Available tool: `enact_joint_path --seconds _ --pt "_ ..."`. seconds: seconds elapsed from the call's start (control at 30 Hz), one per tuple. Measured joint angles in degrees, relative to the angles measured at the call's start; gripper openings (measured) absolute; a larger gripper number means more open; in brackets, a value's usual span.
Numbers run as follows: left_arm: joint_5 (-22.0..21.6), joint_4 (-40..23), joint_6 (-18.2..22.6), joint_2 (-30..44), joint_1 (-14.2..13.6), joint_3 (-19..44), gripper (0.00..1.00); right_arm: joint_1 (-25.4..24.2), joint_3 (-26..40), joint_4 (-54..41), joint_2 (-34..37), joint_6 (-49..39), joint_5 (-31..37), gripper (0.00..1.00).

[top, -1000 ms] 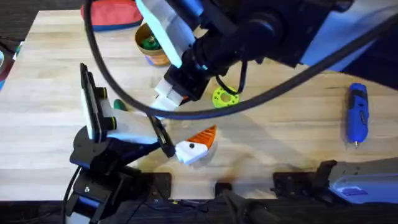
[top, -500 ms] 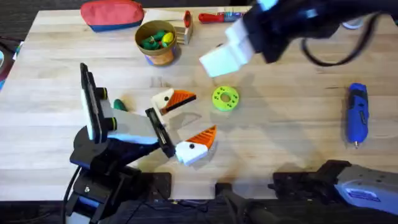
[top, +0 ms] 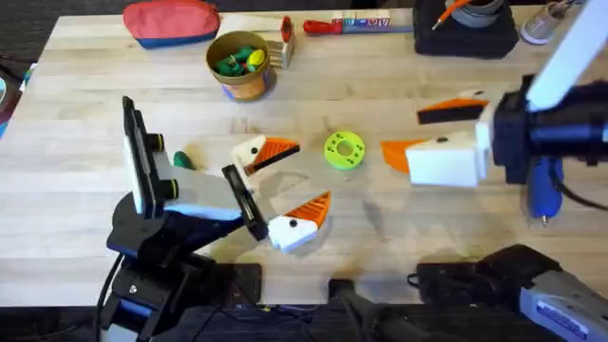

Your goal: Pick up the gripper from the table and insert it into the empty holder that is missing its gripper. Then pick up a screw, insert it into the mounting hole, and use the screwdriver to tighten it. Finally, clean up the table by picking up the vegetable and placing it into the bucket.

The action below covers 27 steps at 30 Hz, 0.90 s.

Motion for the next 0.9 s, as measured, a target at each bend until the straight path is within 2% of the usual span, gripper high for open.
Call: enact_joint_path --seconds 0.1,0.23,0.37,0.47,0.63,0.73,0.8,0.9 --pt "0.00 0.00 -0.02 0.00 0.00 0.00 0.982 -1.50 -3.66 0.31 -3.47 -0.17 -5.46 0.991" --pt "0.00 0.00 0.02 0.01 0.00 0.00 0.826 -1.80 -6.14 -1.69 -4.97 -3.73 -11.54 0.992" --pt "0.00 -0.02 0.03 0.02 0.00 0.00 0.683 -1.80 -7.08 -2.97 -4.90 -9.81 -14.65 0.992" --pt "0.00 0.00 0.01 0.02 0.00 0.00 0.568 -1.80 -7.08 -2.94 -4.90 -13.93 -15.65 0.992" --pt "0.00 0.00 0.23 0.02 0.00 0.00 0.319 -1.80 -7.08 -2.94 -4.93 -19.34 -16.43 0.993" --pt "0.00 0.00 0.24 0.00 0.00 0.00 0.091 -1.80 -7.08 -2.27 -4.90 -20.79 -16.43 0.992" --pt "0.02 0.00 0.24 0.00 0.00 0.00 0.019 -1.80 -7.08 -1.55 -4.89 -21.36 -16.43 0.992" --pt "0.02 0.00 0.22 0.02 0.00 0.00 0.014 -1.80 -7.08 -0.87 -4.36 -21.97 -16.43 0.992"
